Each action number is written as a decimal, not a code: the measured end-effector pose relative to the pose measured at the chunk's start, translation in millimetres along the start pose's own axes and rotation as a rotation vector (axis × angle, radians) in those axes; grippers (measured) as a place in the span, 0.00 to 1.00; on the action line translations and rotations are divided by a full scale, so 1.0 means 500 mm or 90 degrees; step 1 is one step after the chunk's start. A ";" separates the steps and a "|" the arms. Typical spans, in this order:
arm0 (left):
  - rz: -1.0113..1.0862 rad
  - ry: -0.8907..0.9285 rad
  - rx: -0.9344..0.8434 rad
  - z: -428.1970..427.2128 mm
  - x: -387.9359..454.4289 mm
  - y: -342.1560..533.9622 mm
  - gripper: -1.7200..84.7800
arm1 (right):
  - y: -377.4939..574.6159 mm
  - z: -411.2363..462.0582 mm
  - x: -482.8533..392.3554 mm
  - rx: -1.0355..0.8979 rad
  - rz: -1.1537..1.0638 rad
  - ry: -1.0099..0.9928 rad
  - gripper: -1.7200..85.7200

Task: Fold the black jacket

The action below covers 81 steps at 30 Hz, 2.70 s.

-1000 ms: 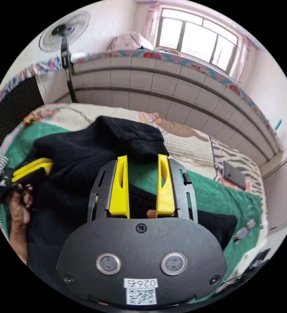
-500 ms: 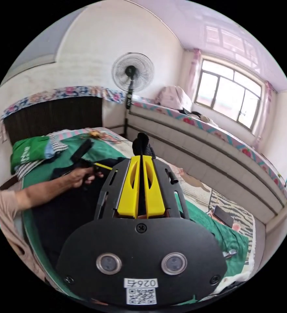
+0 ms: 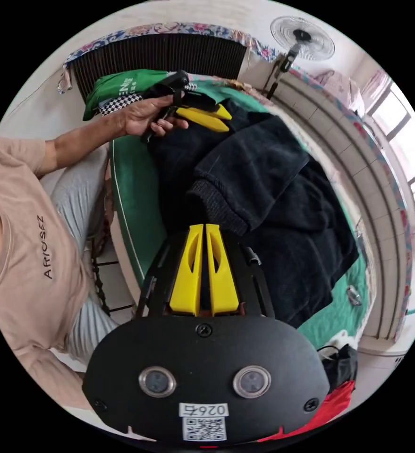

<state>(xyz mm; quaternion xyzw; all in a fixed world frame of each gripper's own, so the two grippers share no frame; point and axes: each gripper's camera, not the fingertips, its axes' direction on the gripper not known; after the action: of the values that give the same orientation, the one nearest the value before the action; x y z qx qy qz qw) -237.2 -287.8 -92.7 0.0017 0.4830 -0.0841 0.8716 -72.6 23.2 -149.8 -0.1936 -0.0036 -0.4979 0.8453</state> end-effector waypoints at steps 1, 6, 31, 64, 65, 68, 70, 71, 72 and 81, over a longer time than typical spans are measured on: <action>0.013 -0.029 -0.008 0.014 0.010 0.010 0.12 | 0.006 0.022 0.006 -0.014 0.007 -0.042 0.01; 0.109 -0.177 -0.048 0.055 0.082 -0.006 0.10 | 0.051 0.029 0.049 -0.002 0.019 -0.095 0.05; 0.180 -0.600 -0.146 0.415 0.038 -0.118 0.01 | 0.198 0.185 0.307 0.205 0.320 -0.341 0.01; 0.443 -0.787 -0.313 0.604 0.106 0.492 0.01 | 0.214 0.236 0.219 0.078 0.231 -0.144 0.01; 0.419 -0.763 -0.296 0.593 0.103 0.488 0.01 | 0.224 0.231 0.225 0.089 0.238 -0.152 0.01; 0.361 -0.673 -0.234 0.549 0.099 0.474 0.01 | 0.265 0.205 0.239 0.144 0.272 -0.148 0.01; 0.338 -0.592 -0.168 0.513 0.111 0.464 0.01 | 0.302 0.182 0.249 0.193 0.305 -0.139 0.01; 0.328 -0.537 -0.114 0.489 0.125 0.462 0.01 | 0.330 0.167 0.255 0.225 0.325 -0.143 0.01; 0.328 -0.510 -0.092 0.479 0.134 0.462 0.01 | 0.344 0.160 0.259 0.234 0.337 -0.145 0.01; 0.362 -0.314 -0.074 0.592 0.269 0.454 0.01 | 0.634 0.055 0.328 0.312 0.577 0.010 0.02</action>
<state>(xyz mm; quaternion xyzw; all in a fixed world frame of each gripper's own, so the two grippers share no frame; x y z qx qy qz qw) 115.3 -108.5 -66.1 0.0660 0.2430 0.1904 0.9489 282.8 30.6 -194.4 0.0318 -0.0296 -0.0677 0.9968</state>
